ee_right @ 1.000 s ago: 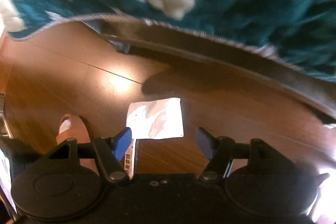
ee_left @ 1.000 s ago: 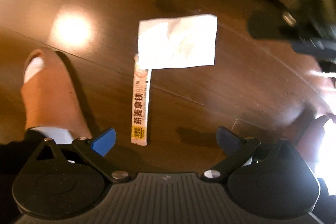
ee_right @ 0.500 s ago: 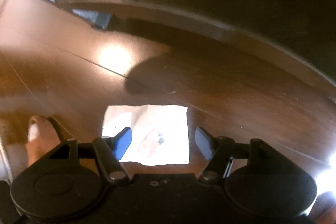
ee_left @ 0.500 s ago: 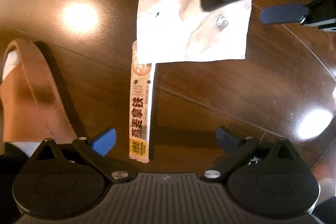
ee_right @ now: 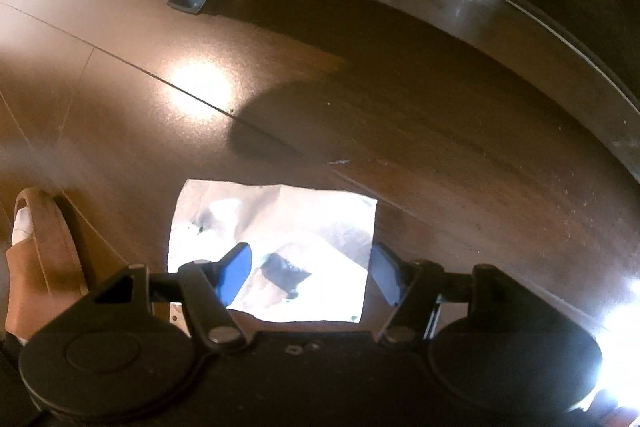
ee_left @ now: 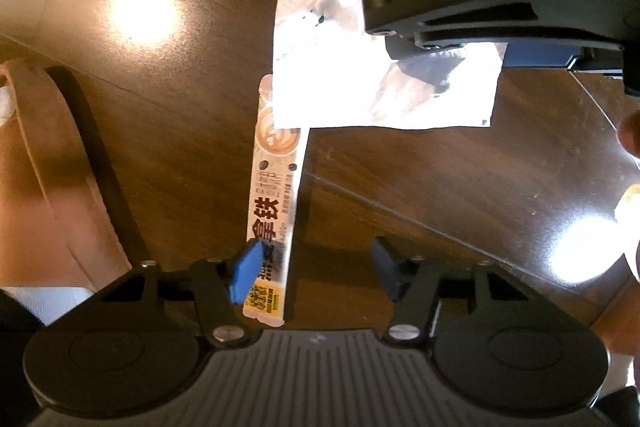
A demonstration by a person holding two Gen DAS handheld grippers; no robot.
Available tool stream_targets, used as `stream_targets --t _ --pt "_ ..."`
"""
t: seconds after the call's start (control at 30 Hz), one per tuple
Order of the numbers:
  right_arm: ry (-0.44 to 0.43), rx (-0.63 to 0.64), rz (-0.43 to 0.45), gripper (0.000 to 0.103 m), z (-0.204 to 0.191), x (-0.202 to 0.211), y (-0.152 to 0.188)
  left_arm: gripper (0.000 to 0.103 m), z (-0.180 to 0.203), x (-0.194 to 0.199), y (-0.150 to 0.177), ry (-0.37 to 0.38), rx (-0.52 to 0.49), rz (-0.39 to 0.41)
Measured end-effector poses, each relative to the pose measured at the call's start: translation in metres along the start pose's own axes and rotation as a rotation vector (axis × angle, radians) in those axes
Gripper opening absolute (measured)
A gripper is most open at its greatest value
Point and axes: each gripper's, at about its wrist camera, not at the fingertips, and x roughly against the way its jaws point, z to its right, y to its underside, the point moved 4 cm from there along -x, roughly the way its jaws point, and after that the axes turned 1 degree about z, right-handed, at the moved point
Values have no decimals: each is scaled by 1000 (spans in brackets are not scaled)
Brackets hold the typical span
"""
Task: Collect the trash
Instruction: 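Grasp white tissue with right tool while left tool grasps snack stick packet, then close left tool firmly on the cream snack stick packet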
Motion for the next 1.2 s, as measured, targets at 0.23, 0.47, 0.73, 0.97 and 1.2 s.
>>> stream_targets --t 0.23,0.47,0.73,0.97,1.2 --pt "77 62 31 48 -7 12 8 47 10 1 -3 -46 -16 10" --pt "115 23 30 8 11 22 17 27 18 12 -2 -70 1 12" --pt "111 -149 39 6 72 69 64 4 32 30 -11 -3 -43 32" --pt "125 -234 46 6 103 122 108 4 54 65 -9 30 -125 85" --pt "59 -222 73 6 101 210 147 4 31 88 -22 85 -67 100"
